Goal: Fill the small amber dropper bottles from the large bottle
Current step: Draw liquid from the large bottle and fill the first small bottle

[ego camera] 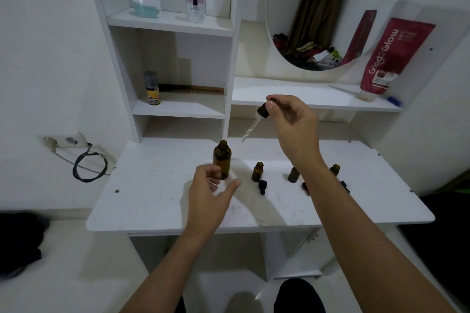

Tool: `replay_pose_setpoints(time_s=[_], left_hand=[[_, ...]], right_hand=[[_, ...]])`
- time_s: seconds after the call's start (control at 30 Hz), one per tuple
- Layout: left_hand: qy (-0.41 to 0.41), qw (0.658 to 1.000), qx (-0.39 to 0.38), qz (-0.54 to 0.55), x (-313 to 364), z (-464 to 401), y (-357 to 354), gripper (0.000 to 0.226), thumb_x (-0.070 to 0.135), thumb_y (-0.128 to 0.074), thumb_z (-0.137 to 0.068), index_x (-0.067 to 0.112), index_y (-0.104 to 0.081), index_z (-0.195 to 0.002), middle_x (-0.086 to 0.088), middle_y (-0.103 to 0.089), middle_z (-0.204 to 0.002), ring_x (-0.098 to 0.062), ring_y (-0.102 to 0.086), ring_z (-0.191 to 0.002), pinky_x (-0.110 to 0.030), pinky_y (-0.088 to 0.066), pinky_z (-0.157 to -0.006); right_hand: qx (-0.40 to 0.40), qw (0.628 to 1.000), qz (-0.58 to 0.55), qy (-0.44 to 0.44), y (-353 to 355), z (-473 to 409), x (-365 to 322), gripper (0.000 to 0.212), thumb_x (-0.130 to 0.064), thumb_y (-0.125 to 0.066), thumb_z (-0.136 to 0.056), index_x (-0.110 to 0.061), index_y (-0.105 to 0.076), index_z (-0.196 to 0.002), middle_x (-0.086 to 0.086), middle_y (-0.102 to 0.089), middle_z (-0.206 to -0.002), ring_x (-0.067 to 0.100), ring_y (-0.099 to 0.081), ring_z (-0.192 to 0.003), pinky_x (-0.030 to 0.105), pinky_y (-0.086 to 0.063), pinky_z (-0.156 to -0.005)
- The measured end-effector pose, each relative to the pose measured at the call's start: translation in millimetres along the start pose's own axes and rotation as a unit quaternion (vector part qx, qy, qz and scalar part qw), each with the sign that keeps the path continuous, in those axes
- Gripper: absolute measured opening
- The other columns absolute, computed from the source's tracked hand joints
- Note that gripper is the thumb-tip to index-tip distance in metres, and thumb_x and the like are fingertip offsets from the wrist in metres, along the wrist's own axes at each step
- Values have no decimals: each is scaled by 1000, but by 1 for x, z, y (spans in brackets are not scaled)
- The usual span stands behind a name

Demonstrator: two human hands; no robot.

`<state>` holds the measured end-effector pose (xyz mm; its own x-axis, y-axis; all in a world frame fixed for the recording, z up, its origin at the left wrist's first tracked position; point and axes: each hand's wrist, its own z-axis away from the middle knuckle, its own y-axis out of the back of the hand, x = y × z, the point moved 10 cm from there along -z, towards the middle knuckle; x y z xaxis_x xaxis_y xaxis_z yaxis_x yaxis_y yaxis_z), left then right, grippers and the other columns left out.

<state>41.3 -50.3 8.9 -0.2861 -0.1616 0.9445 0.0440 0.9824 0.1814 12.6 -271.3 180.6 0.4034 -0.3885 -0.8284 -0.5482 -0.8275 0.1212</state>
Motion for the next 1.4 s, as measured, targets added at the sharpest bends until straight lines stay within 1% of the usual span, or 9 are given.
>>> replay_pose_setpoints(time_s=[0.1, 0.2, 0.37, 0.43, 0.57, 0.83, 1.07, 1.33, 1.4], left_hand=[[-16, 998, -56, -5, 8, 3, -29, 37, 40, -83, -84, 33, -63, -114, 17, -67, -106, -4, -64, -98, -23, -56, -86], [-13, 995, -95, -19, 9, -1, -53, 45, 40, -80, -87, 29, -63, -126, 18, -66, -121, -2, -62, -112, -24, -54, -99], [-14, 992, -117, -40, 9, -13, -74, 56, 36, -80, -88, 24, -58, -138, 12, -64, -133, -2, -59, -120, -9, -45, -97], [-12, 991, -118, -55, 9, -17, -77, 55, 34, -80, -88, 23, -59, -138, 11, -65, -132, -4, -61, -118, -4, -44, -91], [-27, 990, -117, -74, 10, -22, -82, 44, 30, -79, -90, 24, -63, -131, 13, -69, -123, -1, -65, -110, -17, -53, -95], [-30, 987, -106, -113, 6, -27, -87, 36, 28, -75, -93, 20, -68, -127, 9, -72, -119, -6, -68, -104, -26, -58, -92], [-44, 986, -113, -118, 9, -31, -92, 43, 33, -79, -89, 21, -67, -129, 10, -71, -121, -3, -68, -101, -26, -58, -90], [-75, 982, -124, -118, 10, -33, -98, 27, 28, -78, -90, 25, -71, -116, 19, -72, -106, 5, -67, -97, -17, -56, -89], [-79, 982, -123, -118, 10, -33, -98, 26, 29, -77, -91, 25, -71, -116, 18, -72, -106, 4, -67, -97, -15, -53, -89]], right_hand=[[5, 1000, 17, -15, 21, 8, 16, 13, -20, -72, -100, -27, -77, -110, -12, -80, -102, 6, -76, -102, 19, -58, -93], [12, 999, 38, -34, 38, 17, 30, 14, -20, -73, -101, -29, -77, -110, -14, -81, -100, 5, -77, -100, 20, -58, -92], [7, 997, 62, -48, 39, 26, 41, 14, -20, -72, -100, -30, -75, -109, -19, -80, -95, 2, -77, -96, 19, -57, -92], [1, 996, 69, -52, 34, 28, 46, 12, -19, -72, -101, -24, -76, -110, -16, -81, -92, 0, -76, -93, 13, -55, -88], [-6, 995, 82, -59, 29, 32, 51, 13, -21, -73, -100, -19, -78, -112, -15, -81, -92, -4, -75, -92, 6, -51, -83], [-1, 992, 119, -29, 33, 38, 48, 13, -17, -74, -99, -17, -78, -112, -14, -80, -95, -3, -74, -91, 5, -49, -84], [32, 994, 101, -40, 46, 40, 46, 13, -22, -71, -101, -23, -77, -113, -14, -79, -100, 5, -76, -98, 27, -60, -89], [10, 991, 126, -32, 45, 40, 51, 14, -17, -72, -101, -15, -77, -113, -11, -79, -96, 2, -75, -94, 9, -53, -78], [-11, 992, 127, -24, 36, 41, 53, 13, -13, -73, -99, -13, -77, -112, -10, -79, -94, 0, -75, -91, 9, -53, -82]])
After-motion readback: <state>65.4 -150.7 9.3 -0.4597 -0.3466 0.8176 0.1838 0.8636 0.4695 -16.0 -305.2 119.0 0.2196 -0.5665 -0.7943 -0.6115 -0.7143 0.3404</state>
